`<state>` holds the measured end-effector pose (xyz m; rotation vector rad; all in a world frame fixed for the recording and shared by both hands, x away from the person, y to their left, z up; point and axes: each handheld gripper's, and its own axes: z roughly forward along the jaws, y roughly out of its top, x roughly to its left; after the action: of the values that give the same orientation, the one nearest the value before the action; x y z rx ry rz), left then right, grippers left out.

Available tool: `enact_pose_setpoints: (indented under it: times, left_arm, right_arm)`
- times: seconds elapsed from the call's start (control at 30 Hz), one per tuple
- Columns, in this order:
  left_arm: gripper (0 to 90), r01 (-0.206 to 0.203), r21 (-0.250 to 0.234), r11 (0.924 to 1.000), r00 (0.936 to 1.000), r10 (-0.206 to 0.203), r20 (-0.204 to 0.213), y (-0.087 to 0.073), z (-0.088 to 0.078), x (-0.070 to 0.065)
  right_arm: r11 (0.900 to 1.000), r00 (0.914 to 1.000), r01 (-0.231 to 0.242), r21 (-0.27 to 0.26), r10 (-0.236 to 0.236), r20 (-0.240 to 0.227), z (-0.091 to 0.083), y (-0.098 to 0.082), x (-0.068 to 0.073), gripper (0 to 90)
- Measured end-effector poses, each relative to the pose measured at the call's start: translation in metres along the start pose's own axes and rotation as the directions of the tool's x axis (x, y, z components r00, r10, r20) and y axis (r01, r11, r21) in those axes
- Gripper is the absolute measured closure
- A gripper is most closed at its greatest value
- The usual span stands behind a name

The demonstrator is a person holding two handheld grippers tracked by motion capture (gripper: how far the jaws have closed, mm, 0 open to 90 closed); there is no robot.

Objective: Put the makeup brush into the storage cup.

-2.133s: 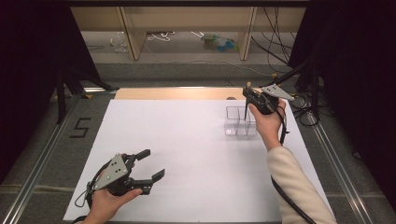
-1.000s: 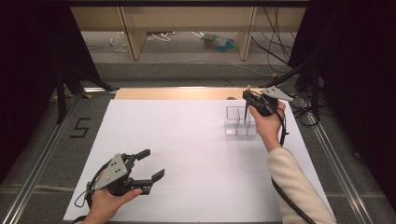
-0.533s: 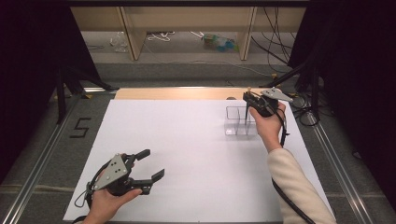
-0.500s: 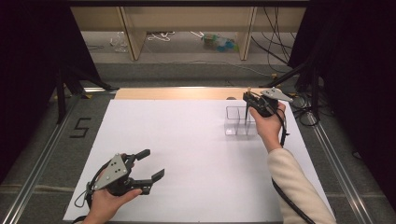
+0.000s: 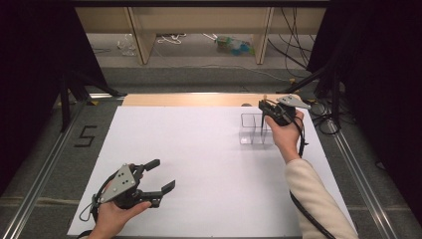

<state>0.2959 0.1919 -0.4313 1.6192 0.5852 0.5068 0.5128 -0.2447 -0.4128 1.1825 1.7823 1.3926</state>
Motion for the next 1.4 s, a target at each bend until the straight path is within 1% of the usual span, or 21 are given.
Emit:
enact_pose_setpoints:
  times: [0.03,0.07,0.27,0.37,0.4,0.47,0.5,0.67,0.73,0.93,0.97,1.0,1.03,1.1,1.13,1.17,1.23,1.27,1.3,1.33,1.4]
  left_arm:
    - [18.8,0.0,0.0,1.0,1.0,0.0,0.0,0.0,0.0,0.0]
    - [18.8,0.002,-0.001,1.0,1.0,-0.002,0.0,0.0,0.0,0.0]
    - [18.8,-0.008,0.0,1.0,1.0,0.008,0.005,0.0,0.0,0.001]
    - [18.8,0.004,0.0,1.0,1.0,-0.004,0.001,0.0,0.0,0.0]
    - [18.8,-0.009,0.0,1.0,0.9999,0.009,0.005,0.0,0.0,0.001]
    - [18.8,-0.007,0.0,1.0,1.0,0.007,0.005,0.0,0.0,0.001]
    - [18.8,0.005,0.0,1.0,1.0,-0.005,0.001,0.0,0.0,0.0]
    - [18.8,0.003,-0.001,1.0,1.0,-0.003,0.002,0.0,0.001,0.0]
    - [18.8,0.004,-0.001,1.0,1.0,-0.004,0.002,0.0,0.001,0.0]
    - [18.8,0.001,0.0,1.0,1.0,-0.001,0.004,0.0,0.001,0.0]
    - [18.8,0.001,-0.001,1.0,1.0,-0.001,0.003,0.0,0.001,0.0]
    - [18.8,0.001,0.0,1.0,1.0,-0.001,0.002,0.0,0.001,0.0]
    - [18.8,0.002,0.0,1.0,1.0,-0.002,0.002,0.0,0.001,0.0]
    - [18.8,0.002,-0.001,1.0,1.0,-0.002,0.001,0.0,0.001,0.0]
    - [18.8,0.002,-0.001,1.0,1.0,-0.002,0.001,0.0,0.001,0.0]
    - [18.8,0.0,-0.001,1.0,1.0,0.0,0.001,0.0,0.001,0.0]
    - [18.8,0.001,0.002,1.0,1.0,-0.001,0.0,0.0,0.0,0.0]
    - [18.8,0.002,0.001,1.0,1.0,-0.002,-0.001,0.0,0.0,0.0]
    - [18.8,0.006,0.0,1.0,1.0,-0.006,-0.004,0.0,0.0,0.0]
    - [18.8,0.011,-0.002,0.9999,0.9999,-0.011,-0.006,0.0,0.0,0.0]
    - [18.8,0.012,0.0,0.9999,0.9999,-0.012,-0.005,0.0,0.0,0.0]
  right_arm:
    - [1.0,1.0,0.004,-0.011,-0.004,0.002,0.001,-0.001,0.0,83.6]
    - [1.0,0.9999,0.004,0.009,-0.004,0.011,0.0,-0.001,0.0,83.6]
    - [0.999,1.0,0.006,0.032,-0.006,0.001,0.0,-0.003,0.0,83.6]
    - [0.999,1.0,0.003,0.049,-0.003,0.004,0.0,-0.004,0.0,83.6]
    - [0.999,1.0,0.004,0.044,-0.005,0.007,0.001,-0.004,0.0,83.6]
    - [0.998,0.9999,0.005,0.069,-0.006,0.011,0.0,-0.004,0.001,83.6]
    - [0.998,1.0,0.005,0.067,-0.006,0.007,0.0,-0.004,0.0,83.6]
    - [0.998,0.9999,0.01,0.06,-0.011,0.01,0.001,-0.005,0.001,83.6]
    - [0.997,0.9996,0.014,0.076,-0.016,0.024,0.0,-0.005,0.001,83.6]
    - [0.997,0.9997,0.012,0.079,-0.014,0.022,0.001,-0.006,0.001,83.6]
    - [0.998,0.9998,0.007,0.062,-0.008,0.02,0.002,-0.007,0.002,83.6]
    - [0.997,0.9998,0.01,0.073,-0.011,0.016,0.001,-0.006,0.001,83.3]
    - [0.996,0.9997,0.002,0.086,-0.004,0.025,0.0,-0.005,0.002,81.2]
    - [0.996,0.9996,0.014,0.091,-0.016,0.023,0.0,-0.004,0.001,75.0]
    - [0.997,0.9996,0.016,0.079,-0.018,0.02,0.0,-0.004,0.001,73.3]
    - [0.996,0.9992,0.023,0.089,-0.026,0.032,-0.001,-0.003,0.002,69.6]
    - [0.995,0.9996,0.012,0.102,-0.015,0.026,-0.003,-0.001,0.002,58.9]
    - [0.996,0.9998,0.012,0.086,-0.014,0.017,-0.003,0.0,0.001,54.6]
    - [0.995,0.9997,0.011,0.096,-0.013,0.019,-0.005,0.001,0.002,49.6]
    - [0.996,0.9999,0.012,0.09,-0.012,0.003,-0.005,0.001,0.001,46.7]
    - [0.994,1.0,0.005,0.112,-0.005,0.002,-0.008,0.003,0.003,42.6]
